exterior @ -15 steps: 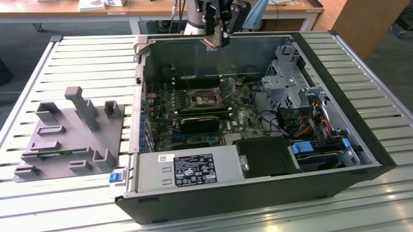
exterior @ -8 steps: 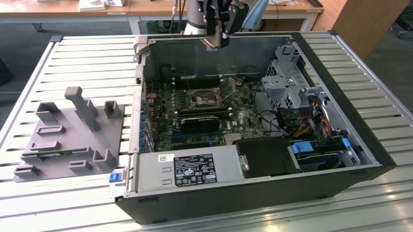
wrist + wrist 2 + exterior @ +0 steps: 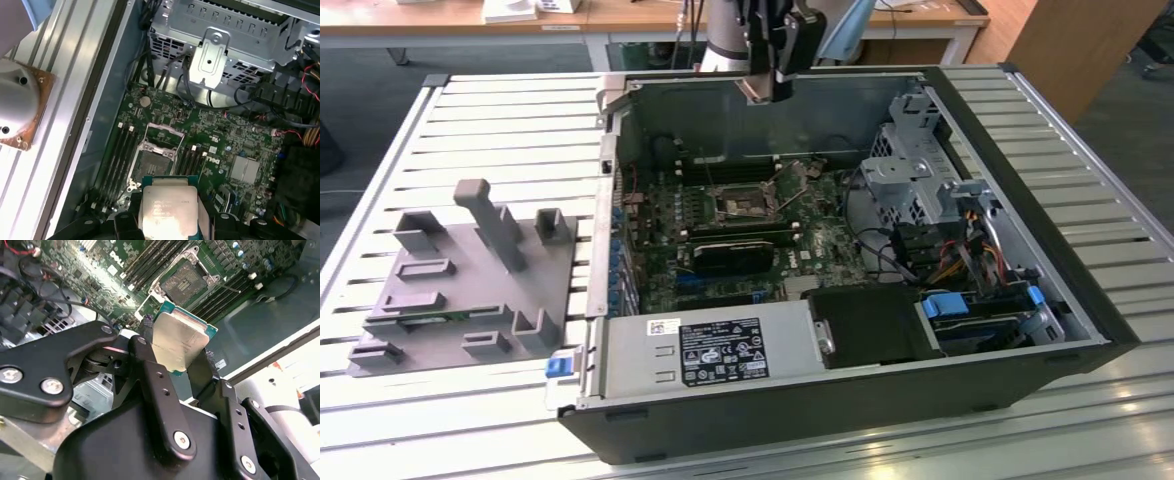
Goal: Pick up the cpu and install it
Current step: 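Place the cpu into insertion slot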
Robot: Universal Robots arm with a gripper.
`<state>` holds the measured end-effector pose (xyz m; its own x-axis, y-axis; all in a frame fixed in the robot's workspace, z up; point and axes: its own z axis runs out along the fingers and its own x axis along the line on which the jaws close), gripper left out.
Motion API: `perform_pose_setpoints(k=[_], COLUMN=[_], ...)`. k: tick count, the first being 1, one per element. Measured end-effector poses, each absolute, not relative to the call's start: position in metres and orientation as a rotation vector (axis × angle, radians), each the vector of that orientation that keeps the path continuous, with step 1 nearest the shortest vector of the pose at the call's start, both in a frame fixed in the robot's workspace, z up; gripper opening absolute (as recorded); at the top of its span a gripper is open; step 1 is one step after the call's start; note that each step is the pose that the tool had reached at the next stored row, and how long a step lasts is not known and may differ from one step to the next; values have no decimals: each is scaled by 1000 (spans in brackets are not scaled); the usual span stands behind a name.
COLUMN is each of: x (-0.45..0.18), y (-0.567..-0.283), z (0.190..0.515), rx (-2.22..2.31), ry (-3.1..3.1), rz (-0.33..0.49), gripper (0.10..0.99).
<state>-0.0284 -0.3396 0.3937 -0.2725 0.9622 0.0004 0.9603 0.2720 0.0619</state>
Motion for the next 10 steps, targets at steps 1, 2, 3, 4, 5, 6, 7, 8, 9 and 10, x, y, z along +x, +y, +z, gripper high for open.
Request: perform_pose_setpoints(k=[1, 2, 3, 4, 5, 6, 7, 8, 9, 10], x=[-28, -28, -28, -28, -28, -28, -28, -28, -28, -29], y=[-340, -340, -340, -340, -340, -340, -340, -340, -340, -339], z=[393, 393, 393, 393, 393, 393, 392, 391, 390, 390], rx=[1894, 1915, 1938, 1958, 1978, 1999, 2021, 2041, 2062, 2077], ry=[2458, 2441, 2423, 2406, 2389, 2370, 2352, 2334, 2314, 2300], rz=[76, 76, 75, 75, 74, 74, 73, 73, 72, 71], gripper=[525, 525, 525, 525, 525, 525, 525, 525, 525, 525])
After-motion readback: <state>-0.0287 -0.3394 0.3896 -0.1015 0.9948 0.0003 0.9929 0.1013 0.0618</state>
